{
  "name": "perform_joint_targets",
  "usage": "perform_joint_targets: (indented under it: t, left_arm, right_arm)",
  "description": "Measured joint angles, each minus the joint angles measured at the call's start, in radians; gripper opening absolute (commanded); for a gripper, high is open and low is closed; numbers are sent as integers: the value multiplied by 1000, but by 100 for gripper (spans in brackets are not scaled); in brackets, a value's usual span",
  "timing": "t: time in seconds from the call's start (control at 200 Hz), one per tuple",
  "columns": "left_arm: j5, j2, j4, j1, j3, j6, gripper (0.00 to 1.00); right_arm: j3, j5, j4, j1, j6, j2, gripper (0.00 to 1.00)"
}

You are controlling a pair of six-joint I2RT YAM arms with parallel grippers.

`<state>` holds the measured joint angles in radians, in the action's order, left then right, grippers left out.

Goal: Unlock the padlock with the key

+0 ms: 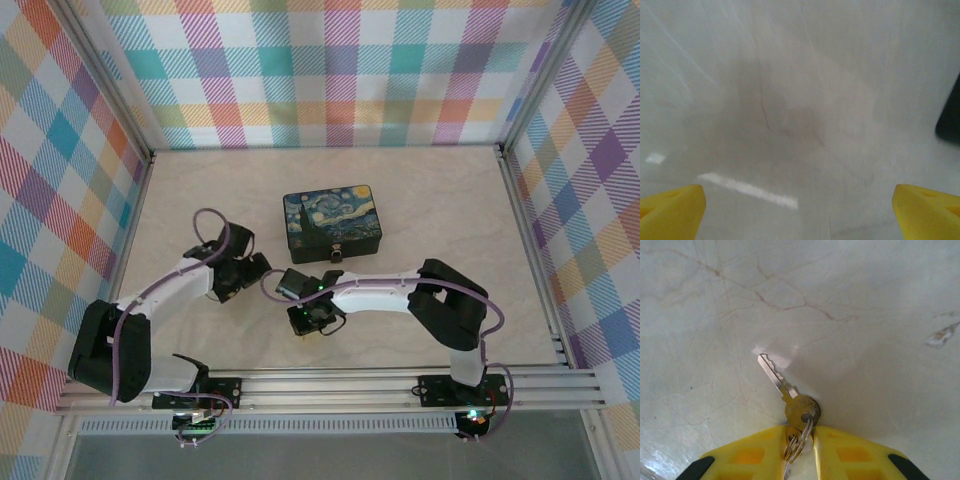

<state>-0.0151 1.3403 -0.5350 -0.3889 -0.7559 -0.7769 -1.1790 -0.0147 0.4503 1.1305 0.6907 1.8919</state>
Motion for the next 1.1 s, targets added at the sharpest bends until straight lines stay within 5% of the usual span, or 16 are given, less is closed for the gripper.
perform_joint_targets:
  t: [0.175,0.51,0.74,1.1]
  left_arm:
    - [108,26,94,-105,87,-90,93]
    - [66,41,130,-122,103,-264,90]
    - [11,80,92,-161,63,-285,89]
    - [47,61,92,-140,56,-254,90]
  right_arm:
    - [96,36,-125,-57,2,-48,18]
    - [272,115,-356,-130,-7,-127,13]
    - [294,143,-381,-150,-25,-143,31]
    - [224,77,-259,-154,-57,-137,37]
